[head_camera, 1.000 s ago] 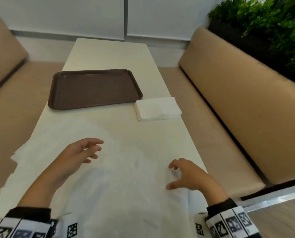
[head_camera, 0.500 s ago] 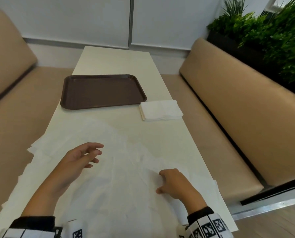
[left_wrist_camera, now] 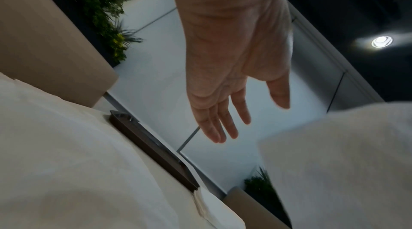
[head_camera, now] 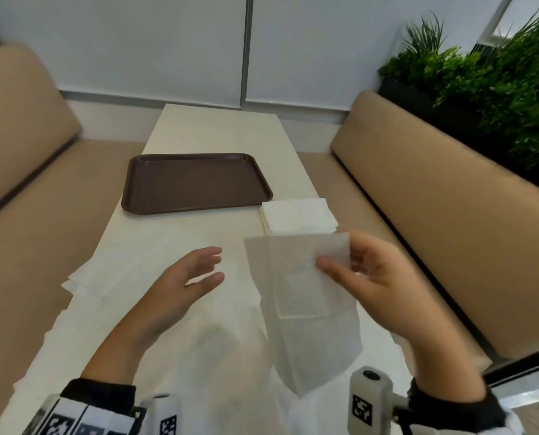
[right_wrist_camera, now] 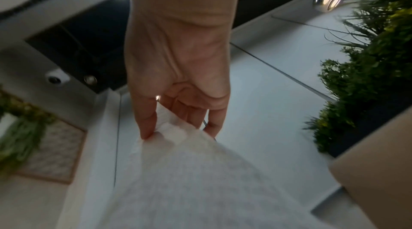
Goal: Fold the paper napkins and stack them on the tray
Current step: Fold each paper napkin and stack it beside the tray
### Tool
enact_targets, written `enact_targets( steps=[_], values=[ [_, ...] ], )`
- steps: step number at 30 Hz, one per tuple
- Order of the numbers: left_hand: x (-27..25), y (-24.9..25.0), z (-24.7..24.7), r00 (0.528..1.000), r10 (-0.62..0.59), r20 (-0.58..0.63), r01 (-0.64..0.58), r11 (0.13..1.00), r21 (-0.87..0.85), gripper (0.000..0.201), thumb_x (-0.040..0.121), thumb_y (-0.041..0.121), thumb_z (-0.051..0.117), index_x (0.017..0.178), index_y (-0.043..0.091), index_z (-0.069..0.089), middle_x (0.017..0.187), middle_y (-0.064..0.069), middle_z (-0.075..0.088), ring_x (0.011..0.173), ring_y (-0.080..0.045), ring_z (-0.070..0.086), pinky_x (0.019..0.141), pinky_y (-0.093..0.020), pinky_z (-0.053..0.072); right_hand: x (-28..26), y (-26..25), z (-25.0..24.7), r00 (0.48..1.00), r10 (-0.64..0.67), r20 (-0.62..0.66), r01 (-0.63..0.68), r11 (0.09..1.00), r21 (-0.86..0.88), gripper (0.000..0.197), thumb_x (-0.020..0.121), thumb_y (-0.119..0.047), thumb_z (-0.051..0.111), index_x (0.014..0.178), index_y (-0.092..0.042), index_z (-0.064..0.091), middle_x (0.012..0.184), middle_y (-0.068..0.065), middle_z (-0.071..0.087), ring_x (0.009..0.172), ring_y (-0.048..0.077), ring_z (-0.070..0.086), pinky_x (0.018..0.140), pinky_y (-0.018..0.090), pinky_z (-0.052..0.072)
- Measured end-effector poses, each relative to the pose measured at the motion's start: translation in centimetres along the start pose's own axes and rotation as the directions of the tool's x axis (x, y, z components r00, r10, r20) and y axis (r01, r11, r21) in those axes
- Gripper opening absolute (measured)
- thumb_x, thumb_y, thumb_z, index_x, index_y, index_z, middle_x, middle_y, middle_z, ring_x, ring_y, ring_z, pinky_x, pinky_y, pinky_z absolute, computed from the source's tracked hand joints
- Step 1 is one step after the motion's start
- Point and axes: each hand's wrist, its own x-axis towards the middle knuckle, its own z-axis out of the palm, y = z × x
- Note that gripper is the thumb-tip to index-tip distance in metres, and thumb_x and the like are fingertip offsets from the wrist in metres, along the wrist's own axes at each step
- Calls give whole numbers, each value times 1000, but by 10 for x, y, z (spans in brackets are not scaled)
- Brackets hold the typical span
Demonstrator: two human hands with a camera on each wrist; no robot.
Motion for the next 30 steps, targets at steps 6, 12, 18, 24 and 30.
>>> enact_targets(
  steps=[6, 12, 18, 24, 30],
  values=[
    [7, 21, 31, 926, 53, 374, 65, 953, -296, 113, 40, 66, 82, 136, 43, 26, 127, 2, 64, 120, -15, 57, 102, -34, 43, 8, -23, -22, 974, 30, -226, 54, 933, 355, 24, 79, -11, 63, 102, -11, 67, 96, 3, 75, 85, 17, 72, 70, 24, 57],
    [1, 39, 49, 916, 75, 394, 81, 928, -365, 100, 59, 87, 50, 145, 45, 22, 150, 22, 33, 139, 1, 29, 118, -34, 23, 10, 0, -10, 912, 163, -376, 20, 899, 438, 17, 87, -2, 60, 103, -7, 66, 92, 6, 75, 79, 16, 71, 65, 24, 56],
    [-7, 45, 70, 866, -41, 498, 230, 917, -324, 93, 64, 87, 33, 141, 36, 38, 135, 10, 56, 126, -13, 52, 111, -41, 36, 12, 11, 18, 912, 227, -342, -38, 876, 481, 16, 88, -3, 61, 102, -9, 65, 95, 7, 74, 77, 18, 72, 63, 27, 57],
    [-14, 54, 66, 906, -29, 423, 172, 937, -305, 48, 77, 52, 66, 114, 21, 66, 113, -5, 70, 102, -22, 67, 82, -32, 53, 15, 18, 26, 898, 207, -387, -89, 950, 301, 10, 89, -6, 62, 92, -16, 62, 91, 1, 70, 78, 19, 67, 69, 38, 54],
    [-6, 64, 44, 869, -8, 496, -14, 999, 41, 25, 98, 21, 48, 119, 21, 62, 113, 2, 70, 102, -17, 67, 87, -29, 52, 12, 22, -1, 960, 144, -241, -141, 990, 31, 85, 61, -57, 75, 130, -46, 27, 127, -27, 44, 121, -16, 37, 82, 10, 36]
  ],
)
